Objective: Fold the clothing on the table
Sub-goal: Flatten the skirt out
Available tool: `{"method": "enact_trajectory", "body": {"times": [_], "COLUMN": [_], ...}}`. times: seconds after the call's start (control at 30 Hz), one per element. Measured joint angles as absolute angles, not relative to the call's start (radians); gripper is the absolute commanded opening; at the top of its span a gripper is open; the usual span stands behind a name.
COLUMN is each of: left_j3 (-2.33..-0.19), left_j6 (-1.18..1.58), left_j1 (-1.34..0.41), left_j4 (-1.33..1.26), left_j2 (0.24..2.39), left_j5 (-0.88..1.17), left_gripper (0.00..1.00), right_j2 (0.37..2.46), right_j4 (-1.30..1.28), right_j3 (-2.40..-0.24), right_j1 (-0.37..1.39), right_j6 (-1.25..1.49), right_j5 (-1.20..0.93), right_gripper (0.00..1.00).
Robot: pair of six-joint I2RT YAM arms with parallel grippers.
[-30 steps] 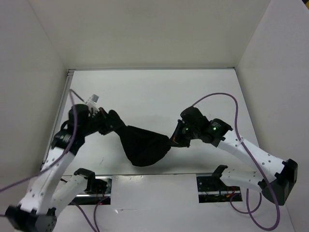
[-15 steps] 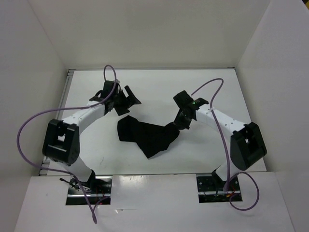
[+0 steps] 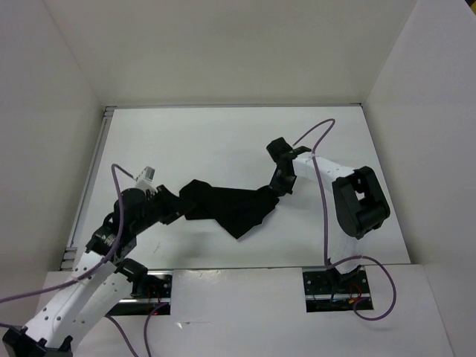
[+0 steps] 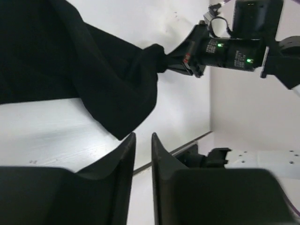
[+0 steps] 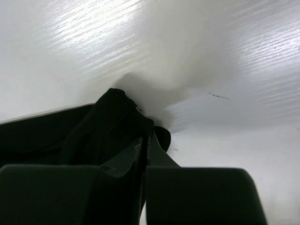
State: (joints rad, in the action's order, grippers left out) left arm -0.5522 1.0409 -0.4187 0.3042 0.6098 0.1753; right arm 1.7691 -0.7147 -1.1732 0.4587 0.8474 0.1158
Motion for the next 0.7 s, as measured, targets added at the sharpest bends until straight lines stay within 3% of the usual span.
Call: {"method": "enact_trajectory", "body": {"times": [0.1,0.13,0.23,0.5,0.6,0.63,0.7], "left_j3": [-0.454,-0.422,-0.359,-0.336,-0.36,-0.368,-0.389], "left_j6": [1.099,1.112,1.158,1.245,1.266,1.268,1.282], "left_j1": [-0.422,-0.422,-0.43,-0.477,-0.522,-0.536,-0.566], "left_j4": [0.296,0.297,0.311,0.219,0.155,0.132,0.082], "left_j2": [0.53,0.537,0.584,0.794,0.947,0.998,1.088], "left_j5": [0.189,0.193,0.205,0.165,0.141,0.136,0.128], "left_gripper": [0.48,0.67,0.83,0.84,0.76,0.68,0.66], "right_j2": [1.779,1.779,1.779,1.779,1.779,1.779,1.777], "right_j4": [-0.71,-0.71,-0.709,-0.709,-0.709,-0.709,-0.71], "right_j3": [-1.173,-1.174,-1.177,-1.179,-1.179,-1.179,-1.179], "right_j1": [0.446,0.445,0.444,0.444,0.444,0.444,0.444], "right_j6": [0.838,0.837,0.832,0.828,0.828,0.828,0.828], "right_j5": [0.111,0.109,0.102,0.091,0.09,0.091,0.091], "right_gripper": [0.0,0.0,0.0,0.0,0.0,0.0,0.0]}}
